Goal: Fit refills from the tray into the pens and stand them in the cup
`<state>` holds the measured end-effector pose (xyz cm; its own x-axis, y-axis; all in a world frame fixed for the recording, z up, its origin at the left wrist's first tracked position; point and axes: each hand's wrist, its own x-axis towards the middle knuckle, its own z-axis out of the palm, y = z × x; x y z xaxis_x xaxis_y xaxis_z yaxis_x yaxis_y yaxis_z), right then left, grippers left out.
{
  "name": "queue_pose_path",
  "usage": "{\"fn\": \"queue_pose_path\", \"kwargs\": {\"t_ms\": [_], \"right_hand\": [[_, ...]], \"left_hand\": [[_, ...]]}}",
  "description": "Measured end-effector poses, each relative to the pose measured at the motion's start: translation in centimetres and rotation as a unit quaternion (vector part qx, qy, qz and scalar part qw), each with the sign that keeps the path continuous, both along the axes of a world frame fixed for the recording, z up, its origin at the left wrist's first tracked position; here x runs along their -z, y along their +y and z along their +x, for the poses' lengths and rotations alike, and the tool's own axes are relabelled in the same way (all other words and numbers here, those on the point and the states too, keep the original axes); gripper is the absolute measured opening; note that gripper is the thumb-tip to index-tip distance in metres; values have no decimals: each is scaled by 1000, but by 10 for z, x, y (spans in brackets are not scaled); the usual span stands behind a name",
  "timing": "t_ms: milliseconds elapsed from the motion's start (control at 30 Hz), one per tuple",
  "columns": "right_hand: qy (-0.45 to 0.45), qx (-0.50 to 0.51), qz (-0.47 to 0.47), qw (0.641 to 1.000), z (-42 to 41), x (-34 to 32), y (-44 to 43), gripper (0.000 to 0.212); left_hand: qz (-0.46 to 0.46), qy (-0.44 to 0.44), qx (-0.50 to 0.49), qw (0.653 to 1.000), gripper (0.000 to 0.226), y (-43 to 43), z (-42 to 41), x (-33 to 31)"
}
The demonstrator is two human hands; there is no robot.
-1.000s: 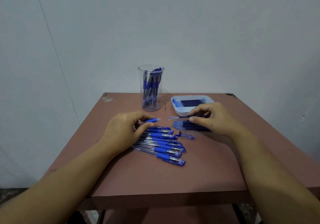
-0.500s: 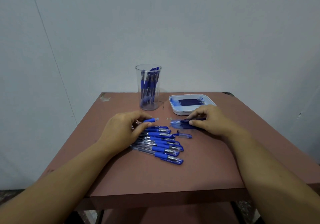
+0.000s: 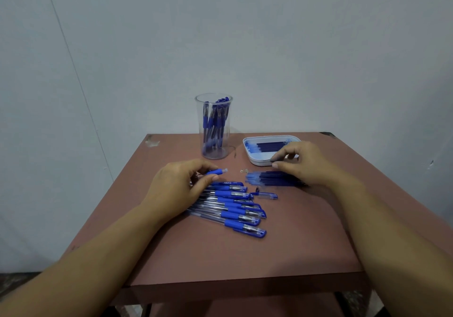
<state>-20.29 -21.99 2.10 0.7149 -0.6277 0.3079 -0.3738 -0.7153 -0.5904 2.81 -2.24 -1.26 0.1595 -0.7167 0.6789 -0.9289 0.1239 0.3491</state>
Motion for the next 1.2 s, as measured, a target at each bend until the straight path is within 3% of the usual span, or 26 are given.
{"fn": "queue_pose_path", "kwargs": {"t_ms": [133, 567, 967, 1200], "right_hand": [[42, 15, -29, 999, 7, -23, -7, 6], [225, 55, -13, 973, 41, -20, -60, 36], [231, 70, -42, 970, 46, -13, -69, 5], [222, 57, -75, 970, 48, -24, -57, 3]], "left_hand": [[7, -4, 5, 1000, 33, -2, 2, 0], [5, -7, 6, 1000, 26, -8, 11, 3], [1, -7, 3, 1000, 21, -9, 12, 2], [10, -2, 3, 1000, 21, -9, 12, 1]]}}
